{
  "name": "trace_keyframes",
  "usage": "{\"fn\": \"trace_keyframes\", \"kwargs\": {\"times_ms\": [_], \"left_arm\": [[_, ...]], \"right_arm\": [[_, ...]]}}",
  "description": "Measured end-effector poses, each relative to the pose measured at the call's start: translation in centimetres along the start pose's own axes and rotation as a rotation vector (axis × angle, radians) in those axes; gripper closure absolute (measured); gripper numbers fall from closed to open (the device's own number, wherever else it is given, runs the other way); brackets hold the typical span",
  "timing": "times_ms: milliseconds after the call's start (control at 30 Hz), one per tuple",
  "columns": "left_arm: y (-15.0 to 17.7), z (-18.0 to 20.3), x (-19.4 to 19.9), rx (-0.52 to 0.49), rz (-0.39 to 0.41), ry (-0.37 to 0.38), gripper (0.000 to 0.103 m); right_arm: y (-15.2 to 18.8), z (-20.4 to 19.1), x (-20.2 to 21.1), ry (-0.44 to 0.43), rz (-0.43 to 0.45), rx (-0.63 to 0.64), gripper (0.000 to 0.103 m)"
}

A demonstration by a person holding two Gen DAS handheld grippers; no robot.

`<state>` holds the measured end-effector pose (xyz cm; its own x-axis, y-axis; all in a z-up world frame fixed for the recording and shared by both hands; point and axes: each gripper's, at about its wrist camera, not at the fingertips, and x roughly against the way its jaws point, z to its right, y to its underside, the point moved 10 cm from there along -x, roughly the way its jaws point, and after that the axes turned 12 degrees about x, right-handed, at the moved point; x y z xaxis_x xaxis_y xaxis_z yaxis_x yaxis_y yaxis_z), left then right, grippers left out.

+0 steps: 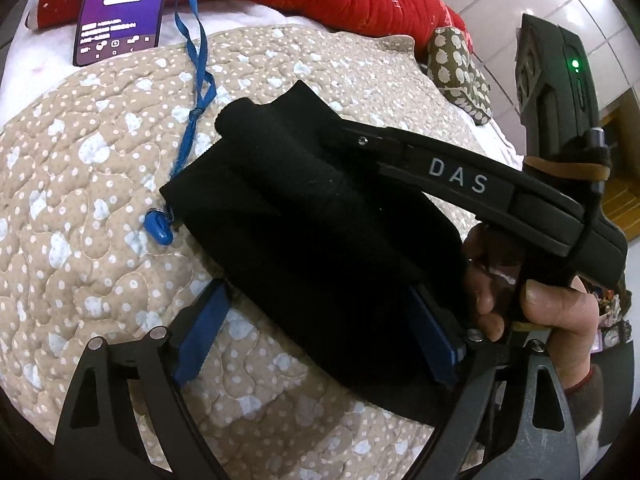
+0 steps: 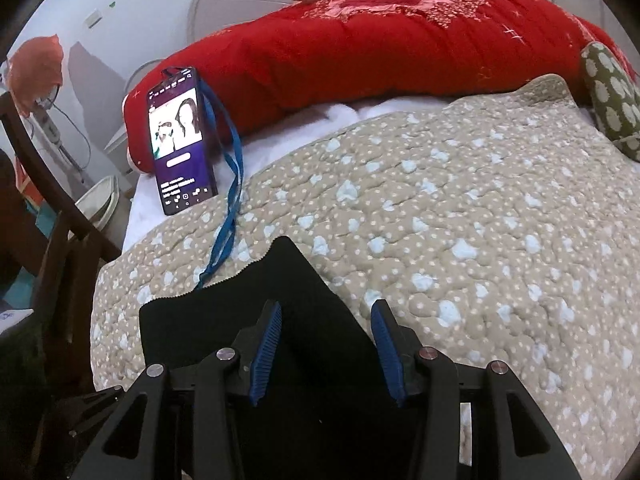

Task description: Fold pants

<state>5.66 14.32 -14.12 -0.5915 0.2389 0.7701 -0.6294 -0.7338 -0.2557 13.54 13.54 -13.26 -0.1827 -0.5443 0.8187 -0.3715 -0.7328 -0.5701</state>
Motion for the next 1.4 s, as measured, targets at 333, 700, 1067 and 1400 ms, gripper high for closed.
{"fn": "trace_keyframes", "kwargs": {"times_ms": [333, 700, 1067, 1400], "left_arm": [[-0.5, 0.1, -0.3, 0.051, -0.016, 0.028, 0.013], [0.4, 2.9, 4.2, -0.1, 0.1, 0.059, 0.081], [13.2, 13.1, 3.3, -0.713, 0.013, 0.169, 0.081], [11.9, 11.9, 4.8, -0.778, -0.008, 0.148, 0.063]], "right_arm": [[-0.6, -0.3, -2.5, -0.08, -0.022, -0.038, 0.058], [-1.3, -1.6, 6.6, -0.122, 0.27, -0.152, 0.09], [13.1, 3.4, 24.4, 0.125, 0.573, -0.428, 0.089], [29.1, 7.4, 28.8, 0.247, 0.62, -0.931, 0.05]]}}
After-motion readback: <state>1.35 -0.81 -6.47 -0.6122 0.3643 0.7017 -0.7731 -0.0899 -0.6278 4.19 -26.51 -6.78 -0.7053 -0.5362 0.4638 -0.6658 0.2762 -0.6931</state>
